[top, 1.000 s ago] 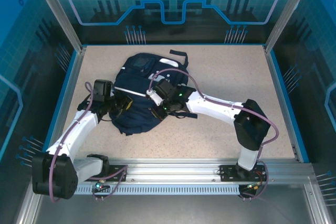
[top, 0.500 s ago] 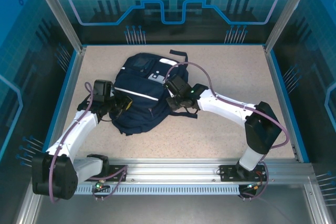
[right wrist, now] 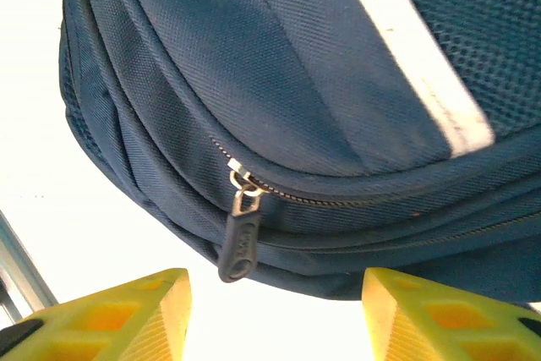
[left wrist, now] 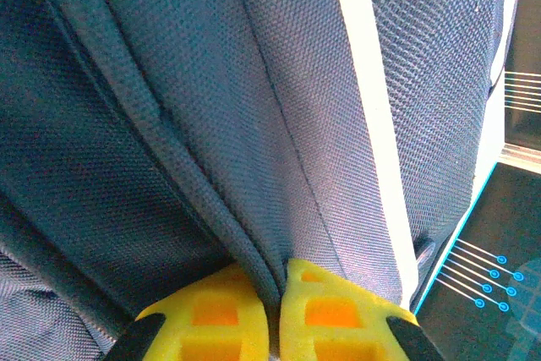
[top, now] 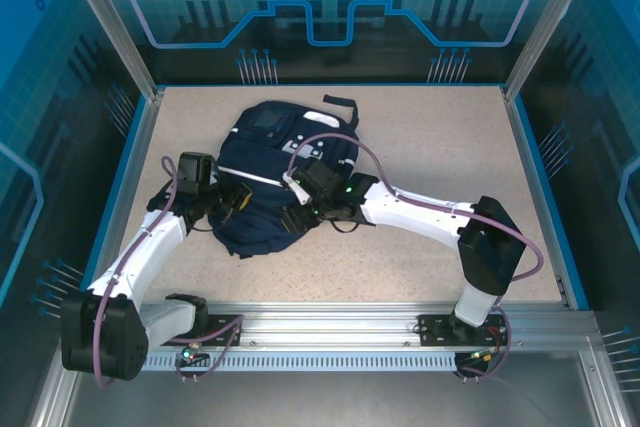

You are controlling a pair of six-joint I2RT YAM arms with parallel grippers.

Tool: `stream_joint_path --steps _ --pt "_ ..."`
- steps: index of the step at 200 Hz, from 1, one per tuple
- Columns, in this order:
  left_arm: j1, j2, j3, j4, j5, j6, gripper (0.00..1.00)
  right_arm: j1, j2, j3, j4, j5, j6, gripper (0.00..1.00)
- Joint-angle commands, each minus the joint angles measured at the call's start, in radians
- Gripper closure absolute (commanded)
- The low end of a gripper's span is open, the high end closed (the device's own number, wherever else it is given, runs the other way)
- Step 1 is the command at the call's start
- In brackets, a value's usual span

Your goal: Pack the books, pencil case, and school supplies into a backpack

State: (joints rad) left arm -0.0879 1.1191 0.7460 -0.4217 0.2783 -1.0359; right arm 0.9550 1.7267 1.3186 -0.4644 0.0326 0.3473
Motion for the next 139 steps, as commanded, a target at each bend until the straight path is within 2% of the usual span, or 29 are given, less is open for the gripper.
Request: stream_joint_path --steps 1,22,39,63,94,117,139 --pt "-0.003 -0.014 0.045 -0.018 0.036 0.049 1.0 0.022 0.028 0.039 0.028 0.004 0.064 0.42" --pt "-0.004 -0.013 0.045 -0.014 0.036 0.048 1.0 0.035 0.056 0.062 0.007 0.048 0.088 0.45" --pt "-0.004 -0.012 0.044 -0.015 0.036 0.048 1.0 0.034 0.073 0.071 0.0 0.075 0.102 0.61" --pt "-0.004 -0.013 0.045 -0.015 0.038 0.048 1.0 0.033 0.094 0.088 -0.021 0.099 0.102 0.7" --pt "-0.004 -0.014 0.045 -0.023 0.031 0.054 1.0 0.027 0.085 0.088 -0.054 0.166 0.103 0.88" --pt "-0.003 -0.017 0.042 -0.029 0.022 0.057 1.0 0.003 0.042 0.047 -0.056 0.226 0.107 0.94" --pt "-0.003 -0.014 0.045 -0.045 0.023 0.066 1.0 -0.043 -0.005 -0.02 -0.032 0.257 0.086 0.95"
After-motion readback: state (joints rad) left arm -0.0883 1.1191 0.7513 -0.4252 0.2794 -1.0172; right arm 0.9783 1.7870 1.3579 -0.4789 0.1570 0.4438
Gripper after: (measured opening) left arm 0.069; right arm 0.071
